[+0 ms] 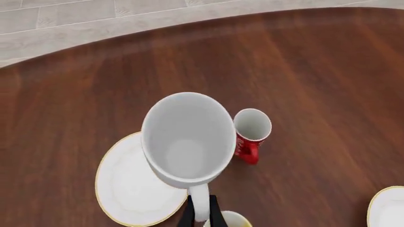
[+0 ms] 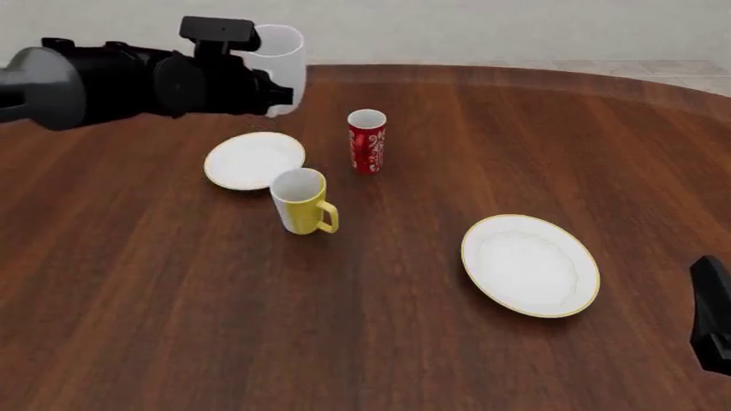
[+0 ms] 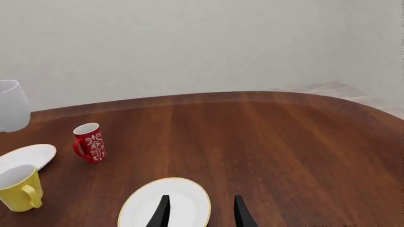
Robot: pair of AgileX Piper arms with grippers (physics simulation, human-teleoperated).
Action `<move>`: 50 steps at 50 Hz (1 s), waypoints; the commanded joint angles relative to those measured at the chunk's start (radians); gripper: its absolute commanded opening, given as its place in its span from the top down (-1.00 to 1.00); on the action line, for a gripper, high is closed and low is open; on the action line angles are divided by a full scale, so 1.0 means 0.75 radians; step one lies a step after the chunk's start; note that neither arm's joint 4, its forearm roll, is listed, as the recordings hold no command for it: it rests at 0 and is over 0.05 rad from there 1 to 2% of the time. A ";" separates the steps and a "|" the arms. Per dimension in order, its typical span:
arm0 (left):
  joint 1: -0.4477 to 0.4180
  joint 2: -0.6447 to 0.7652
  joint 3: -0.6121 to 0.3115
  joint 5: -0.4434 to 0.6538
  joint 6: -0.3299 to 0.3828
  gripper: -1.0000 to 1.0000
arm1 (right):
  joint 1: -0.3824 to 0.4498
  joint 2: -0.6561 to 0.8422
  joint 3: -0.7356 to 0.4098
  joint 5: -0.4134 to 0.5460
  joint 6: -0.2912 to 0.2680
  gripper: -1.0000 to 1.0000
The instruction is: Put the white mug on the left plate.
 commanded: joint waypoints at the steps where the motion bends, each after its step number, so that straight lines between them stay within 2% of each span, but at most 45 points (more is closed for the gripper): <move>1: 0.036 0.044 -0.060 0.011 0.026 1.00 | 0.000 0.000 0.000 -0.001 0.000 -1.00; 18: 0.072 0.118 -0.114 0.022 0.018 1.00 | 0.006 0.000 0.000 0.004 -0.004 -1.00; 25: 0.065 0.133 -0.111 0.021 -0.063 1.00 | 0.009 0.000 0.000 0.007 -0.005 -1.00; 38: 0.082 0.149 -0.111 0.018 -0.156 1.00 | 0.009 0.000 0.000 0.009 -0.006 -1.00; 50: 0.101 0.143 -0.101 0.012 -0.186 1.00 | 0.008 0.000 0.000 0.010 -0.005 -1.00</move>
